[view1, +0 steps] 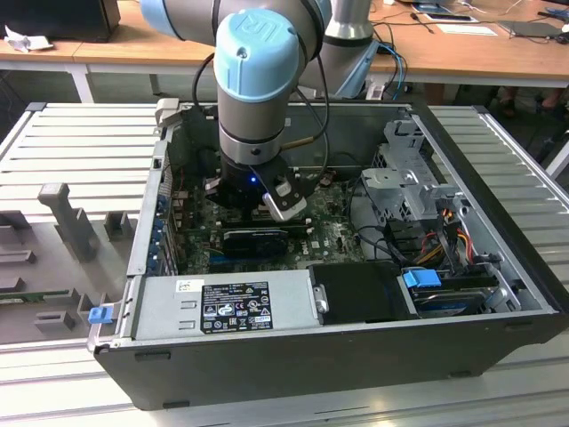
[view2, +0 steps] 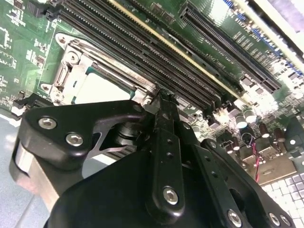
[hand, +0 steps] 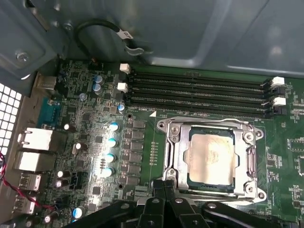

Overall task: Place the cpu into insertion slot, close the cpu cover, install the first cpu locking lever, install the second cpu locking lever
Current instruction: 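Install the second cpu locking lever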

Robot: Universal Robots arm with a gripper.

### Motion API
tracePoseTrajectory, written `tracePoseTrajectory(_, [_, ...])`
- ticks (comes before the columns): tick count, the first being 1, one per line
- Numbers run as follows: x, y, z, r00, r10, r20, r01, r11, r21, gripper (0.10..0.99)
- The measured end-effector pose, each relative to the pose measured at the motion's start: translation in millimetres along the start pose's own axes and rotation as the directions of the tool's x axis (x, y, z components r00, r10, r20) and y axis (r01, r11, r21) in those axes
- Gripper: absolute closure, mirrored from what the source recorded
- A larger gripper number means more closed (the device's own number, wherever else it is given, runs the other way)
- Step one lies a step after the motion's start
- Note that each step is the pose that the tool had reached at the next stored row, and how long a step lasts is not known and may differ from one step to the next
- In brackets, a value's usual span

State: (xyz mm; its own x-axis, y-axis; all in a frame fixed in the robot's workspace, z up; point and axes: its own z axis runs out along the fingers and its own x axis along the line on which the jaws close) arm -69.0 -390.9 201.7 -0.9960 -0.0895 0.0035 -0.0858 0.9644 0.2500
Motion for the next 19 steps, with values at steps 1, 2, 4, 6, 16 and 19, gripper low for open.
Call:
tracePoseTrajectory(1, [0.0, -0.4, 0.6, 1.0, 0.0, -0.0003, 0.0, 1.0, -0.001, 0.98])
tracePoseTrajectory(2, [0.0, -0.7, 1.2, 1.0, 0.0, -0.0003, 0.0, 1.0, -0.001, 0.98])
tracePoseTrajectory(4, [0.1, -1.3, 2.6, 1.0, 0.0, -0.0002, 0.0, 1.0, -0.004, 0.98])
tracePoseTrajectory(6, [-0.1, -1.3, 4.3, 1.0, -0.001, 0.0019, 0.001, 0.9999, -0.013, 0.98])
tracePoseTrajectory(16, [0.1, 4.9, -20.3, 1.0, -0.001, 0.0016, 0.001, 0.9998, -0.02, 0.98])
tracePoseTrajectory(19, [0.1, 5.5, -22.5, 1.0, -0.001, 0.0017, 0.001, 0.9998, -0.02, 0.98])
